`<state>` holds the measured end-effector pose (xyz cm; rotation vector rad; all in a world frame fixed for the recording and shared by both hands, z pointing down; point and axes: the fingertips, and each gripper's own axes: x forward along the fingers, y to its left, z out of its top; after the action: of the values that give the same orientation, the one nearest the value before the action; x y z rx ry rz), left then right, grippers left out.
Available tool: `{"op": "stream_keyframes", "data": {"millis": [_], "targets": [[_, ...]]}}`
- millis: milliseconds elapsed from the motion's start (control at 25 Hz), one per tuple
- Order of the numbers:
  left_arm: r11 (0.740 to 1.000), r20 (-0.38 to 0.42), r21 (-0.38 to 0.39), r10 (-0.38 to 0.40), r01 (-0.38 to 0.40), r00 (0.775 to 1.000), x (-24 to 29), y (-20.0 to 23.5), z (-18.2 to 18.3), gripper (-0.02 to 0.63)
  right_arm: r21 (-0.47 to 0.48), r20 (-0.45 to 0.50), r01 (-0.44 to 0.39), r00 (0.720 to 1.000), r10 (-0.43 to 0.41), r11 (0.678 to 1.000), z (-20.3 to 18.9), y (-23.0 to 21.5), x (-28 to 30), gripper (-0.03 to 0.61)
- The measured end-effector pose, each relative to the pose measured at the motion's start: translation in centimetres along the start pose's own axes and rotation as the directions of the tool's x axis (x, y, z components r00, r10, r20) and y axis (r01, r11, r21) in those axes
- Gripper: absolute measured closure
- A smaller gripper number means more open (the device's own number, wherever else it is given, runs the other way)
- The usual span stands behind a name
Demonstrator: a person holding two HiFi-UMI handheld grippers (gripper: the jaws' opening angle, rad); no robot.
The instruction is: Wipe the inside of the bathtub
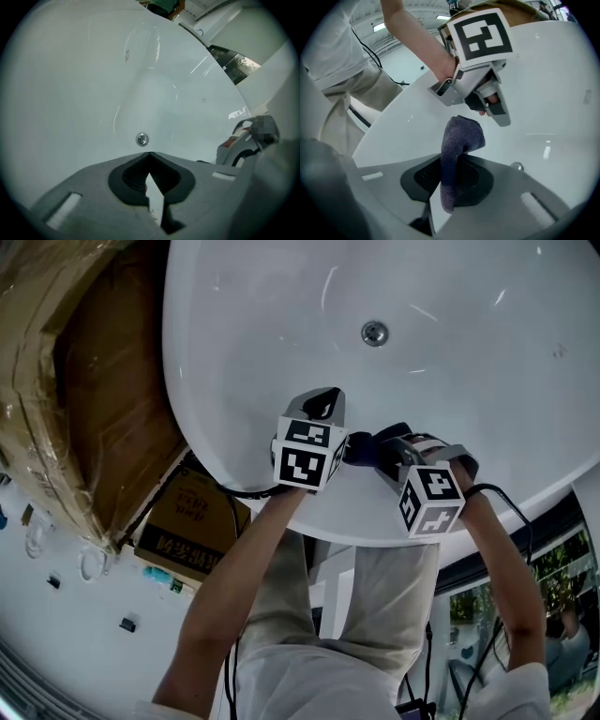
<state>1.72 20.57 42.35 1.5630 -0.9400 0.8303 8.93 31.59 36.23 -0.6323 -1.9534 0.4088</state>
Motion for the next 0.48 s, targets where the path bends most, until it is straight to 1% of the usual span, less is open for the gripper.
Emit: {"op": "stream_keyframes", "data": {"millis": [280,480], "targets": [[1.0,-0.012,0.008,-0.01,0.01,1.0,0.6,-0.7,-0.3,0.616,0.005,-0.032,0.118,0.992,-0.118,0.993,-2.3,-4.9,0.4,0.526],[1.0,-0.02,0.016,-0.02,0.021,1.0,1.1,-1.1,-0.7,0.615,-0.027,-0.064,0.184,0.981,-0.185,0.983,-3.5,-7.9,0.5,0.526]]}}
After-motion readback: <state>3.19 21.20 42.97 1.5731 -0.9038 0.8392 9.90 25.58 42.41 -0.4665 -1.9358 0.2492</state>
